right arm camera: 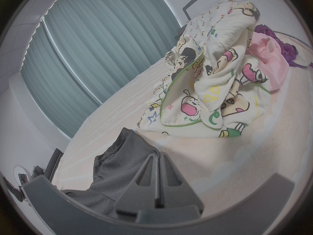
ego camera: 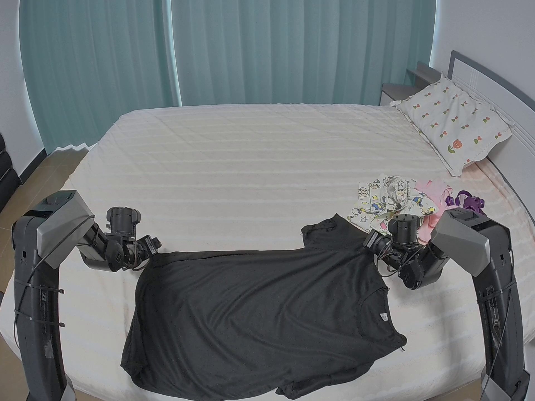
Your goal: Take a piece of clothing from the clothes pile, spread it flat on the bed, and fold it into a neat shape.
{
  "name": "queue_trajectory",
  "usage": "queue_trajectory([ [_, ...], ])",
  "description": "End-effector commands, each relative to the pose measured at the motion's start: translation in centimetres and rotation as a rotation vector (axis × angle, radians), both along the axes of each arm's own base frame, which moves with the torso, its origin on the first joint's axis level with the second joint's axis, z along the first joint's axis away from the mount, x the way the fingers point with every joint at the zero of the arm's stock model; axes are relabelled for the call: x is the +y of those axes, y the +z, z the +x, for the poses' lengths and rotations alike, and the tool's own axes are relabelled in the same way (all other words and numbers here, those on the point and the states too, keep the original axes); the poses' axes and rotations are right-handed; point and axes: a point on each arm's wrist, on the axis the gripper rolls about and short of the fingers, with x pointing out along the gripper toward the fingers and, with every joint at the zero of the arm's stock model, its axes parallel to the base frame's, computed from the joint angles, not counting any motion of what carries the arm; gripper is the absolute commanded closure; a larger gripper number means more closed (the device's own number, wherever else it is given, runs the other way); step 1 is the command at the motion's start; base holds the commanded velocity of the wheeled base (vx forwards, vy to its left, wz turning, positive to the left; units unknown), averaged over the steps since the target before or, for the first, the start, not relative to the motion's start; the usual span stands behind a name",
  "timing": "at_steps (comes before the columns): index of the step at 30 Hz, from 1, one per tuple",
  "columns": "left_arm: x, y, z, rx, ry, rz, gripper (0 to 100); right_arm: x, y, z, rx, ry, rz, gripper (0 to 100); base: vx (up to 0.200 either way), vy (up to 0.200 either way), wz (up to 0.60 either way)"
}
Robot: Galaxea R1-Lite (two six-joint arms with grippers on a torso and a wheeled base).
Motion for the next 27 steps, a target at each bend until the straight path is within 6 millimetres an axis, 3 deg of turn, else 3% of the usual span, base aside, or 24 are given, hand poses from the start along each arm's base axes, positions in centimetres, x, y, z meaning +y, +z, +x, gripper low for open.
queue_trajectory([
  [1, 0.1, 0.0, -0.2, 0.006, 0.006, -0.006, 0, -0.1, 0.0, 0.0, 0.005, -0.001, -0.001, 100, 0.0, 0.0, 0.0],
  [2, 0.1, 0.6, -0.4, 0.0, 0.009, -0.012, 0, -0.1, 0.0, -0.1, 0.008, -0.001, -0.003, 0, 0.0, 0.0, 0.0],
  [7, 0.5, 1.7, -1.6, -0.001, 0.007, -0.025, 0, 0.0, -0.2, -0.6, 0.01, 0.007, -0.014, 0, 0.0, 0.0, 0.0],
  [14, 0.2, 4.5, -6.2, 0.034, -0.023, -0.098, 0, -1.1, 3.3, -3.8, 0.027, 0.014, -0.012, 0, 0.0, 0.0, 0.0],
  [20, -0.6, 5.7, -12.2, 0.081, -0.098, -0.183, 0, -1.7, 5.1, -9.7, 0.117, 0.009, -0.02, 0, 0.0, 0.0, 0.0],
  [27, -1.5, 5.6, -17.6, 0.131, -0.072, -0.26, 0, -1.7, 5.8, -16.8, 0.206, -0.01, 0.07, 0, -0.2, 0.0, 0.0],
])
